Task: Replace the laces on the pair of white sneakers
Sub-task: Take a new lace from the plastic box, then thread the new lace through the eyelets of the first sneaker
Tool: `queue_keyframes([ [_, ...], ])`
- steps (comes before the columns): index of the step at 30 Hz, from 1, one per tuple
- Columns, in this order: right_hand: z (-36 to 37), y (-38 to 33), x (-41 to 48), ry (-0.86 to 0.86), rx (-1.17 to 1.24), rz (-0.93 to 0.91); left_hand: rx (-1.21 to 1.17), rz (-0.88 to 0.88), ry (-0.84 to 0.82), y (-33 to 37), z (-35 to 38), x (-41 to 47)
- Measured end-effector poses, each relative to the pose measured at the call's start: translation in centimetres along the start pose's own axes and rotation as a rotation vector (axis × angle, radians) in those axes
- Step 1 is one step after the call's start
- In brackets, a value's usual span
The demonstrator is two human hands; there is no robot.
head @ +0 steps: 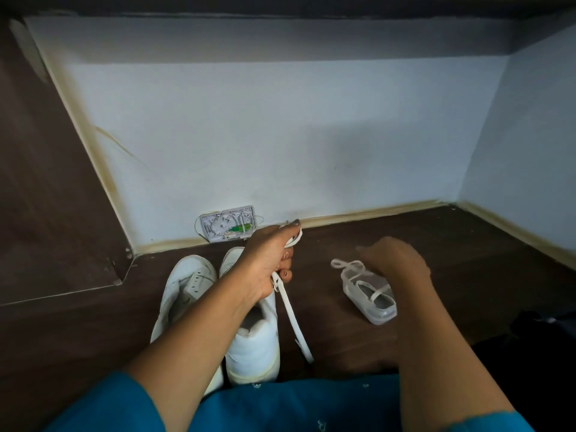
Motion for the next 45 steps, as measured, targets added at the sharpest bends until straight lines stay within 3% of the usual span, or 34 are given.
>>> queue_keyframes([
  [3, 2.5, 0.0, 0.2, -0.185, -0.178, -0.007, 0.014, -0.002, 0.005, 0.1, 0.0, 0.0],
  [5, 2.8, -0.2, 0.0, -0.214, -0.273, -0.002, 0.030, -0.007, 0.011, 0.2, -0.2, 0.1],
  [10, -0.9, -1.8, 1.0, 0.218, -0.249, -0.132, 0.038, -0.018, 0.024, 0.0, -0.5, 0.2],
  [12, 0.2, -3.4, 1.4, 0.176, -0.236, -0.251, 0.043, -0.020, 0.029, -0.1, -0.5, 0.2],
  [14, 3.0, -4.0, 1.7, -0.007, -0.259, -0.260, 0.051, -0.025, 0.028, -0.2, -0.3, 0.1],
  [16, 5.1, -4.3, 1.8, -0.084, -0.300, -0.269, 0.054, -0.016, 0.026, -0.2, -0.4, 0.0],
  [21, 2.9, -4.5, 1.8, 0.175, -0.227, -0.324, 0.018, 0.089, 0.070, 1.3, -2.5, -1.0],
  [23, 1.3, -4.0, 1.3, 0.196, -0.130, -0.274, -0.039, 0.135, 0.094, 2.0, -4.3, -1.7],
  [25, 0.4, -2.9, 0.4, 0.125, -0.196, -0.144, -0.107, 0.190, 0.141, 2.8, -6.7, -2.6],
  [28, 0.7, -1.0, -2.0, -0.156, -0.456, 0.098, -0.160, 0.282, 0.276, 3.8, -10.7, -4.2],
  [30, 0.5, -2.6, -2.8, -0.189, -0.481, 0.051, -0.203, 0.319, 0.357, 4.1, -13.1, -5.1],
  [32, 0.2, -7.8, -2.8, -0.037, -0.364, -0.233, -0.226, 0.330, 0.362, 3.9, -14.4, -5.3],
  [33, 0.5, -11.2, -3.4, 0.017, -0.189, -0.436, -0.206, 0.323, 0.334, 3.8, -14.3, -5.2],
  [35, 2.9, -18.1, -6.4, -0.109, 0.223, -0.768, -0.153, 0.351, 0.256, 3.7, -13.6, -5.0],
  [37, 6.0, -23.0, -9.2, -0.216, 0.398, -0.961, -0.130, 0.414, 0.224, 4.1, -13.2, -5.1],
  [39, 7.1, -25.2, -9.4, -0.087, 0.413, -1.022, -0.118, 0.446, 0.271, 4.6, -14.1, -5.5],
  [41, 6.9, -25.8, -8.3, -0.009, 0.513, -0.959, -0.168, 0.419, 0.345, 4.8, -16.5, -5.9],
  [45, 6.3, -25.3, -5.6, -0.122, 0.834, -0.744, -0.626, 0.205, 0.363, 3.1, -21.9, -5.4],
])
Point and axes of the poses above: each hand's wrist, its own x-axis towards the middle knuckle, its own z-axis out of the palm, y = z × x, the point moved 7 cm from there along x, towards the middle knuckle, and after that the axes turned 15 degrees about -z, right-handed, at the moved point
